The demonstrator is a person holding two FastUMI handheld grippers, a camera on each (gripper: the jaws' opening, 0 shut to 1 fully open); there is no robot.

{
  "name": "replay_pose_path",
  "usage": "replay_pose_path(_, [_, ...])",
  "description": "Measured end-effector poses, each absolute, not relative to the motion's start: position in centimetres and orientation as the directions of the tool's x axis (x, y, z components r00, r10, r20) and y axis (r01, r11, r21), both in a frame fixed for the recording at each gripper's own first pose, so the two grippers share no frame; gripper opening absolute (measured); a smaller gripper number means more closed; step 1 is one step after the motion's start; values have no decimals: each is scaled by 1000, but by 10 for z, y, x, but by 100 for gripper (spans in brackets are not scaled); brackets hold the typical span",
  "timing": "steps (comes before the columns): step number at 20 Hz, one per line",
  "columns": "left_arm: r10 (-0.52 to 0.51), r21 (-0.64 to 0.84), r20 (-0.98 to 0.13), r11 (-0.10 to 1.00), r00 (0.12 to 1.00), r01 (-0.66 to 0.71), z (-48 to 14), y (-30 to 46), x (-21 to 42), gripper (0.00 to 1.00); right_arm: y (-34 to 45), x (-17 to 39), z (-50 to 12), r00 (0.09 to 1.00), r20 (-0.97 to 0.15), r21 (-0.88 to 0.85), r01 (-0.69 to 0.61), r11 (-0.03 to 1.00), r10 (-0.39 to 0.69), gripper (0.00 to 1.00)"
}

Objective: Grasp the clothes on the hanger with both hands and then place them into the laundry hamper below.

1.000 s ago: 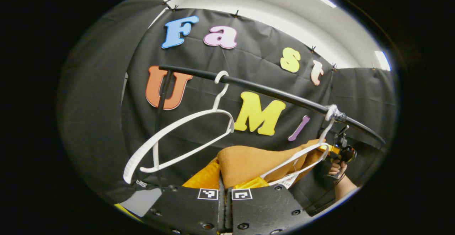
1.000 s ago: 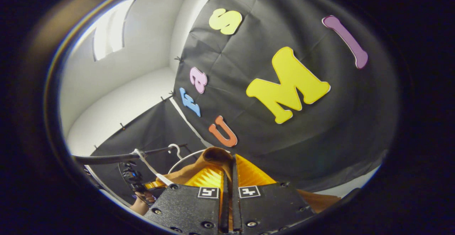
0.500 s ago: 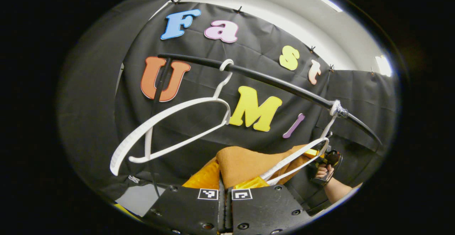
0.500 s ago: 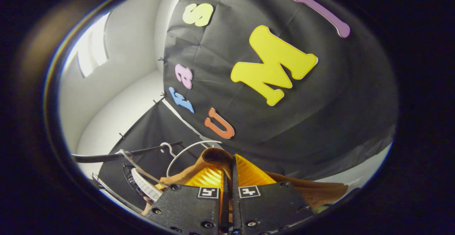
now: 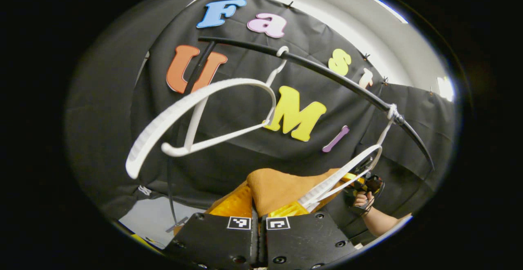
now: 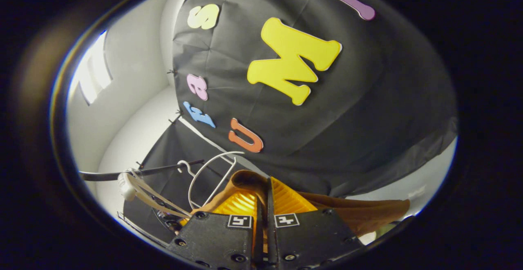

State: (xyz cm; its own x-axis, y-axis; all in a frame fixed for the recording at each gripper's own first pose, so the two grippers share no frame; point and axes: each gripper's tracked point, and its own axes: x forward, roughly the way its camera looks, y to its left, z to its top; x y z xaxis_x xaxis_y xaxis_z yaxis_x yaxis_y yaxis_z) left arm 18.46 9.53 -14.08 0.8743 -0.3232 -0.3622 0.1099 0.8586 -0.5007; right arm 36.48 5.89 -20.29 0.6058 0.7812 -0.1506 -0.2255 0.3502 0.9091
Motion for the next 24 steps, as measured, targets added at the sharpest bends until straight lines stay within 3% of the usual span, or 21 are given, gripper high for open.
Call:
replay_pose_path(2, [-330,-514,-372,852,868,104,-147,96,182,0,58,356,-210,605,-160,916,-205,346,780,7])
replay_pose_path(3, [-328,-517,-375,850,867,98,-150,97,180,5,58,353,-211,604,-161,919,-197,341,781,7])
replay_pose_path(4, [-330,-524,-376,846,866,95,-153,98,176,0,58,349,-212,605,-161,920,-194,340,780,7])
replay_pose_path(13, [-311,-482,-413,872,856,85,-177,96,130,0,59,295,-228,603,-236,889,-182,420,762,7])
replay_pose_path(14, [-317,-468,-421,879,850,96,-179,92,123,6,58,289,-228,607,-245,887,-174,427,756,7])
replay_pose_path(15, [-321,-452,-425,885,846,109,-181,88,117,6,58,282,-228,608,-248,885,-175,432,754,7])
replay_pose_path(16, [-326,-443,-426,889,844,120,-181,84,112,0,58,274,-227,613,-251,880,-178,441,749,7])
replay_pose_path(17, [-327,-434,-421,892,846,129,-179,81,107,0,60,264,-229,607,-267,865,-191,464,748,6])
replay_pose_path(18, [-332,-436,-415,890,847,136,-177,75,103,6,62,253,-234,601,-293,844,-203,497,744,6])
replay_pose_path(19, [-347,-438,-412,886,842,151,-175,67,96,0,65,243,-239,590,-320,822,-216,527,741,3])
replay_pose_path(24, [-411,-419,-416,878,811,230,-176,33,73,0,90,193,-220,549,-338,775,-299,557,764,7])
